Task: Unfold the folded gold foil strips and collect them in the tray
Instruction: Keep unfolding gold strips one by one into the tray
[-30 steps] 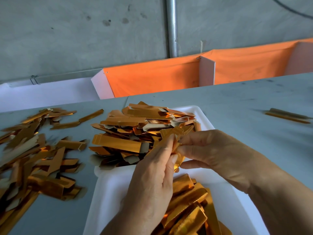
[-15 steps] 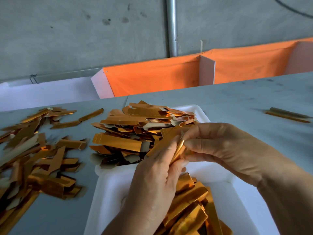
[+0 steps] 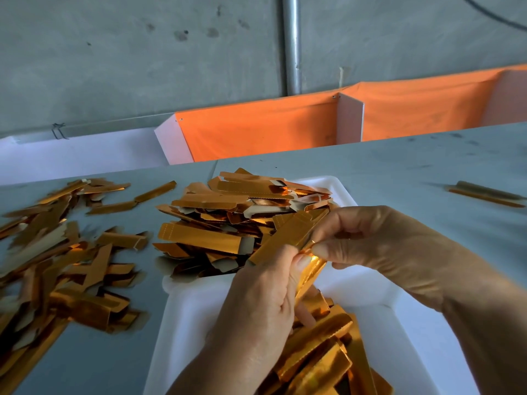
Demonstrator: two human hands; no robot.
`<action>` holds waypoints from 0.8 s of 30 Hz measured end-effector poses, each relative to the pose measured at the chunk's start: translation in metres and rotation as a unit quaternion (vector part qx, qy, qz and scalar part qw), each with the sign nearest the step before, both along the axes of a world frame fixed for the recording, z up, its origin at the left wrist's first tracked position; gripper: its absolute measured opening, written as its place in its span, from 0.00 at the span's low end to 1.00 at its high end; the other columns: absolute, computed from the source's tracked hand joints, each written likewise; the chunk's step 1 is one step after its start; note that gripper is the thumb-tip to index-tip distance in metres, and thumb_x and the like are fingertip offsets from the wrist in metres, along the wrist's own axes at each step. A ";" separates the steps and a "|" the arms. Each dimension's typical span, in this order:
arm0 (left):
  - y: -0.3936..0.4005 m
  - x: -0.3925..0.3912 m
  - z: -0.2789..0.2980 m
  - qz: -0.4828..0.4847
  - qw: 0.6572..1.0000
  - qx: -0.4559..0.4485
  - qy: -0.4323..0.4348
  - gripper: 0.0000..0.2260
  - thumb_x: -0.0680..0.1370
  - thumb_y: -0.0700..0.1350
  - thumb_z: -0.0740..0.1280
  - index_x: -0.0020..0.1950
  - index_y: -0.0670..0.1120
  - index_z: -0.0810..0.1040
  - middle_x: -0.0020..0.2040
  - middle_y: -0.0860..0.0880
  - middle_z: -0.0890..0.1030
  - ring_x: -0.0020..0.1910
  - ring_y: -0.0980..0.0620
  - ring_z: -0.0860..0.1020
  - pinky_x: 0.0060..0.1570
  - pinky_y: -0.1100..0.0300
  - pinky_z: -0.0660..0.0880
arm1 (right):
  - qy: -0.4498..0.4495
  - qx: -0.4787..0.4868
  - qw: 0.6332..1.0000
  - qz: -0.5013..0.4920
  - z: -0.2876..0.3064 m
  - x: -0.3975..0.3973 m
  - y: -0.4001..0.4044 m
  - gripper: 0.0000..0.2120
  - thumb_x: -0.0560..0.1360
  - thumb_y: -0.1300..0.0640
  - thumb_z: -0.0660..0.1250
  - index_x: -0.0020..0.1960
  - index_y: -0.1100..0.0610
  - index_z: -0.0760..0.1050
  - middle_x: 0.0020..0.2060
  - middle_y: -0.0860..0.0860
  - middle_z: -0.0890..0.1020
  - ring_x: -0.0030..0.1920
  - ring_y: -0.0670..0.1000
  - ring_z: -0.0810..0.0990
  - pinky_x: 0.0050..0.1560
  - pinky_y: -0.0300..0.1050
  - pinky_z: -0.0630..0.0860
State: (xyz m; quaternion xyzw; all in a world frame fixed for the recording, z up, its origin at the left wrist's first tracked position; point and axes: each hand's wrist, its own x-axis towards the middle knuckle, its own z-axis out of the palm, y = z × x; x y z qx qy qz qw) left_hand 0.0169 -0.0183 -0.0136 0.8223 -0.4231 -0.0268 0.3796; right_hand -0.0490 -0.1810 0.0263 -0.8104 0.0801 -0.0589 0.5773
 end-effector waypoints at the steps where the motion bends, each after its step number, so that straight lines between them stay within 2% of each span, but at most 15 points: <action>1: 0.000 -0.001 0.000 0.003 1.000 0.005 -0.001 0.25 0.71 0.63 0.42 0.58 0.56 0.69 0.40 0.55 0.82 0.32 0.63 0.80 0.30 0.70 0.75 | -0.004 -0.003 1.000 -0.009 0.000 0.000 0.001 0.03 0.70 0.58 0.73 0.40 0.51 0.83 0.39 0.50 0.84 0.40 0.47 0.81 0.43 0.38 0.79; 4: 0.000 -0.002 0.001 0.023 1.000 0.005 -0.018 0.16 0.73 0.64 0.46 0.57 0.62 0.63 0.36 0.55 0.79 0.36 0.59 0.80 0.36 0.67 0.77 | -0.010 -0.010 0.999 -0.047 -0.003 0.001 0.006 0.04 0.71 0.59 0.73 0.39 0.52 0.83 0.37 0.51 0.84 0.38 0.47 0.82 0.41 0.37 0.79; 6: 0.000 -0.002 0.002 0.039 0.998 0.018 -0.053 0.21 0.69 0.70 0.49 0.58 0.64 0.63 0.44 0.60 0.79 0.45 0.60 0.78 0.46 0.65 0.76 | -0.012 -0.025 0.997 -0.066 -0.005 0.002 0.009 0.05 0.72 0.60 0.73 0.38 0.52 0.82 0.34 0.50 0.84 0.34 0.44 0.81 0.38 0.34 0.78; 8: -0.001 -0.002 0.003 0.052 0.994 0.021 -0.093 0.27 0.67 0.70 0.52 0.63 0.62 0.67 0.51 0.64 0.76 0.52 0.62 0.75 0.52 0.66 0.74 | -0.008 -0.023 0.997 -0.072 -0.006 0.004 0.011 0.05 0.72 0.61 0.72 0.38 0.53 0.82 0.33 0.48 0.84 0.33 0.43 0.82 0.38 0.33 0.78; 10: 0.000 -0.002 0.004 0.057 0.995 0.000 -0.088 0.26 0.69 0.66 0.55 0.64 0.60 0.70 0.51 0.65 0.75 0.52 0.63 0.75 0.50 0.71 0.72 | -0.002 0.013 0.998 -0.065 -0.005 0.004 0.010 0.04 0.72 0.60 0.72 0.38 0.54 0.82 0.34 0.49 0.84 0.35 0.45 0.83 0.41 0.36 0.80; 13: 0.001 0.000 0.003 0.043 0.997 -0.043 -0.041 0.22 0.72 0.63 0.59 0.63 0.58 0.73 0.44 0.66 0.76 0.50 0.65 0.75 0.45 0.75 0.71 | 0.000 0.097 0.995 -0.024 -0.003 0.000 0.005 0.05 0.72 0.56 0.70 0.41 0.56 0.82 0.39 0.56 0.84 0.40 0.50 0.83 0.46 0.41 0.81; 16: 0.003 0.000 0.003 0.010 0.997 -0.074 -0.020 0.19 0.76 0.64 0.58 0.63 0.58 0.74 0.44 0.66 0.76 0.49 0.64 0.76 0.42 0.74 0.71 | -0.018 0.179 0.983 -0.019 -0.001 -0.003 0.000 0.02 0.69 0.57 0.71 0.41 0.54 0.82 0.37 0.55 0.83 0.37 0.49 0.82 0.38 0.38 0.79; 17: 0.003 0.001 0.004 0.003 0.997 -0.082 -0.011 0.18 0.76 0.63 0.59 0.62 0.59 0.74 0.46 0.66 0.76 0.50 0.63 0.76 0.42 0.74 0.71 | -0.022 0.198 0.980 -0.021 -0.001 -0.004 -0.001 0.04 0.66 0.56 0.72 0.41 0.53 0.82 0.35 0.54 0.82 0.35 0.49 0.82 0.36 0.38 0.78; 19: 0.005 0.002 0.004 -0.009 0.996 -0.093 0.005 0.18 0.74 0.63 0.59 0.61 0.59 0.75 0.48 0.64 0.77 0.51 0.61 0.77 0.43 0.73 0.72 | -0.023 0.202 0.979 -0.011 -0.001 -0.004 -0.003 0.07 0.63 0.55 0.72 0.41 0.53 0.82 0.33 0.53 0.81 0.32 0.47 0.80 0.34 0.37 0.77; 24: 0.008 0.005 0.005 -0.042 0.993 -0.102 0.032 0.17 0.76 0.62 0.58 0.63 0.62 0.74 0.52 0.62 0.76 0.56 0.61 0.75 0.47 0.74 0.70 | -0.015 0.225 0.974 0.015 -0.003 -0.003 -0.006 0.09 0.63 0.55 0.72 0.42 0.56 0.83 0.33 0.54 0.79 0.30 0.46 0.77 0.31 0.36 0.76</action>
